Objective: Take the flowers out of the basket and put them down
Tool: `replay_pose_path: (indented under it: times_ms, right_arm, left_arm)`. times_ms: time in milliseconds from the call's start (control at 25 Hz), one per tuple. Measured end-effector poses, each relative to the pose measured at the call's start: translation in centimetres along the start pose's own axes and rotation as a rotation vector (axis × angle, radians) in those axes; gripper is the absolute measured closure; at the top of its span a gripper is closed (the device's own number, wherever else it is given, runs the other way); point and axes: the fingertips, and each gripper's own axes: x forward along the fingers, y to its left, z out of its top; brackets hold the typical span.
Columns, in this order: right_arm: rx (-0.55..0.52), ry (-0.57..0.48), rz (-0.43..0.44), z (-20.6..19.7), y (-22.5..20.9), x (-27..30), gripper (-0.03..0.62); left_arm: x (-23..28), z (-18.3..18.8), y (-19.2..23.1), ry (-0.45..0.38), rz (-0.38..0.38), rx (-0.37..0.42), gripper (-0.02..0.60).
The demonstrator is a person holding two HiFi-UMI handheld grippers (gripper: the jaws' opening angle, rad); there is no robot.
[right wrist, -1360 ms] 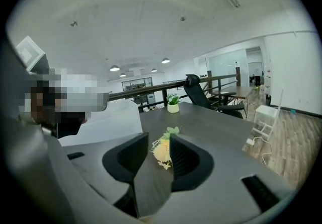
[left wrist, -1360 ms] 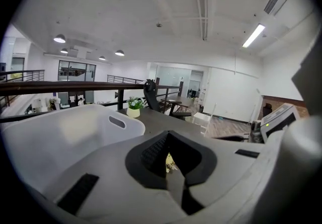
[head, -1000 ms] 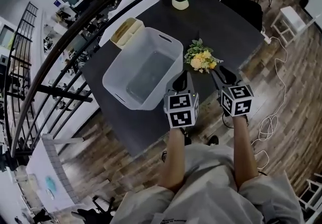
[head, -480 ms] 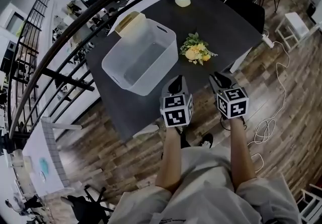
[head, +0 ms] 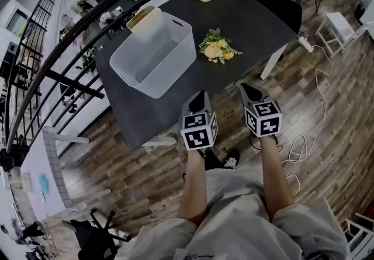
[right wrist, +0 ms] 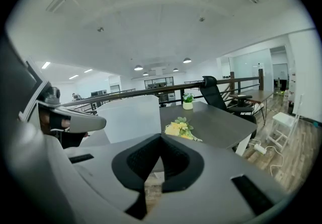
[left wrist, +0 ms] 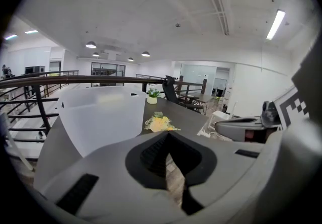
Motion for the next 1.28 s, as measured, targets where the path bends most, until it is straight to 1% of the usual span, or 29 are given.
replay_pose_path:
  times_ms: [80,160,400,720,880,1120,1280]
  right_arm:
    - [0.050,-0.028,0.030,-0.2,0.8,-0.4,0.597]
    - [0.091,-0.034,0.060,-0.6,1.7,-0.9,0.597]
    - [0.087,-0.001,0.108,-1.3,3.1,-1.0,0.597]
    - [0.090,0.004,0.082,-0.6,1.8,-1.7,0.598]
    - [0.099,0.006,0.063,-0.5,1.0,-1.8,0.599]
    - [0.094,0.005,0.051,-0.6,1.0,-1.7,0.599]
    - [0.076,0.019,0.047,-0.7,1.2,-1.9,0.599]
  left_arm:
    - [-0.5,-0.8,-0.4,0.010,0.002,0.008,0.579]
    - [-1.0,-1.4,-0.9,0.018,-0.001,0.006,0.579]
    - [-1.3,-1.3,-1.6,0.021,0.005,0.022,0.580]
    - [-2.2,-0.1,0.1,0.007,0.045,0.016,0.579]
    - [-2.1,0.4,0.2,0.002,0.039,0.014,0.579]
    - [-1.6,0.8,0.4,0.002,0.029,0.021,0.580]
    - [-0.9,1.2,0.4,0.004,0.024,0.004,0.580]
